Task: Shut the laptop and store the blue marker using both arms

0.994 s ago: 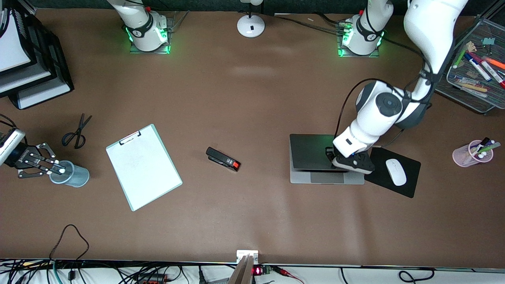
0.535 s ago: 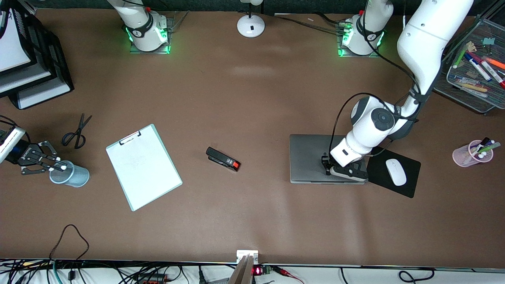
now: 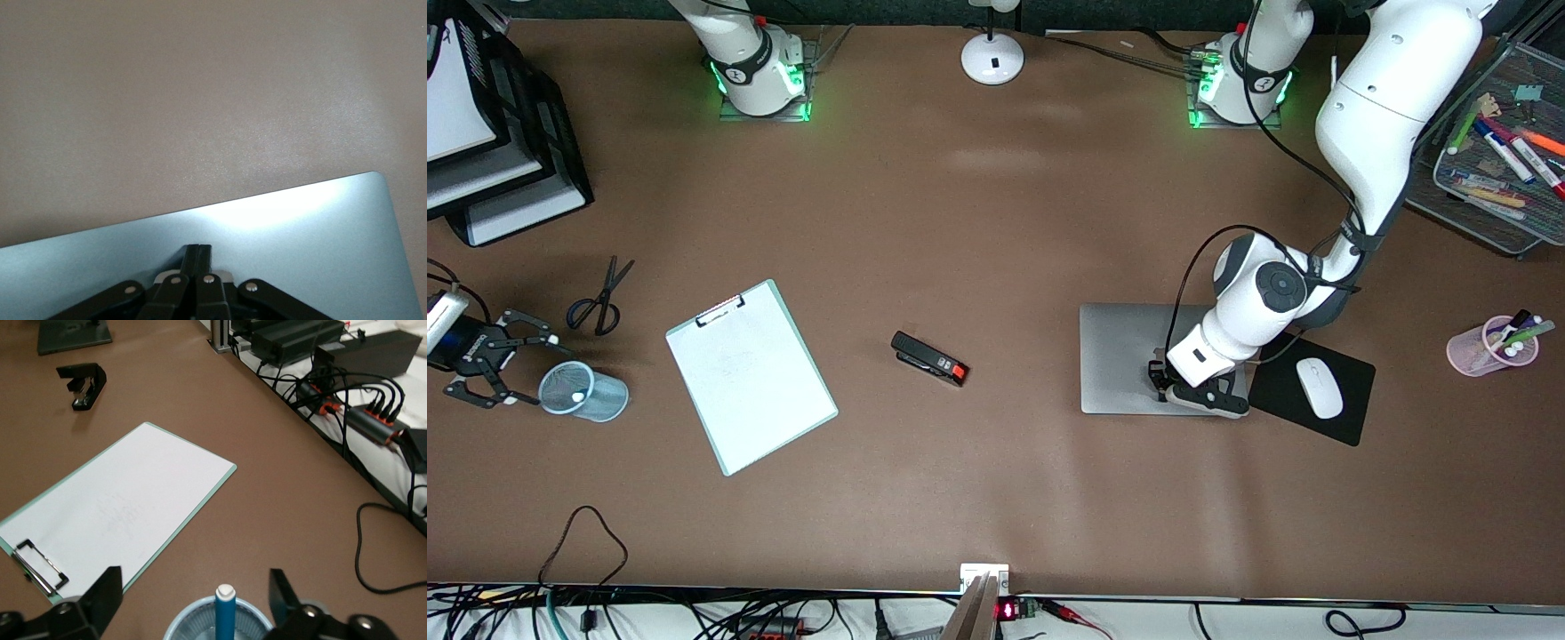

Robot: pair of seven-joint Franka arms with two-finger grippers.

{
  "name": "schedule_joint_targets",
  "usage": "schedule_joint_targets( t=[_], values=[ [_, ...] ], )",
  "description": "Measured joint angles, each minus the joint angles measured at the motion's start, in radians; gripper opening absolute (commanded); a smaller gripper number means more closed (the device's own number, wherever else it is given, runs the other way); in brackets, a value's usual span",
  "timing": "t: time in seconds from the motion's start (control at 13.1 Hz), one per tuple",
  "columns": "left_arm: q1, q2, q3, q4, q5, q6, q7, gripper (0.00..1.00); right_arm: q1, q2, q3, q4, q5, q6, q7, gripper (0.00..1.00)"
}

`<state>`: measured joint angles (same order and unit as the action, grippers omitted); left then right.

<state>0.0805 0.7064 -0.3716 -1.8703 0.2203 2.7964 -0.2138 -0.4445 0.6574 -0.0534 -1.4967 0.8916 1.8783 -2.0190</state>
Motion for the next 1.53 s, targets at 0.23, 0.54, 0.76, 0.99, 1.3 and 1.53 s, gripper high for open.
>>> schedule_joint_targets(
  t=[0.23, 0.54, 0.76, 0.99, 1.3, 1.53],
  values=[
    [0.003, -0.01, 0.002, 0.015, 0.004, -0.017, 0.0, 0.0, 0.041, -0.031, 0.002, 0.019, -0.123, -0.001, 0.309, 1.0],
    [0.006, -0.162, -0.003, 0.055, 0.009, -0.336, 0.0, 0.0, 0.099, -0.099, 0.007, 0.082, -0.32, -0.005, 0.666, 1.0],
    [0.006, -0.316, -0.019, 0.079, 0.009, -0.645, -0.001, 0.04, 0.154, -0.153, 0.011, 0.094, -0.448, -0.029, 0.88, 1.0],
    [0.006, -0.408, -0.031, 0.135, 0.009, -0.904, 0.003, 0.37, 0.232, -0.213, 0.013, 0.097, -0.58, -0.106, 1.203, 1.0],
    [0.026, -0.519, -0.035, 0.171, -0.067, -1.084, 0.107, 1.0, 0.33, -0.276, 0.015, 0.097, -0.703, -0.199, 1.544, 1.0],
    [0.117, -0.56, -0.029, 0.207, -0.189, -1.121, 0.228, 1.0, 0.387, -0.321, 0.015, 0.097, -0.779, -0.23, 1.671, 1.0]
  ],
)
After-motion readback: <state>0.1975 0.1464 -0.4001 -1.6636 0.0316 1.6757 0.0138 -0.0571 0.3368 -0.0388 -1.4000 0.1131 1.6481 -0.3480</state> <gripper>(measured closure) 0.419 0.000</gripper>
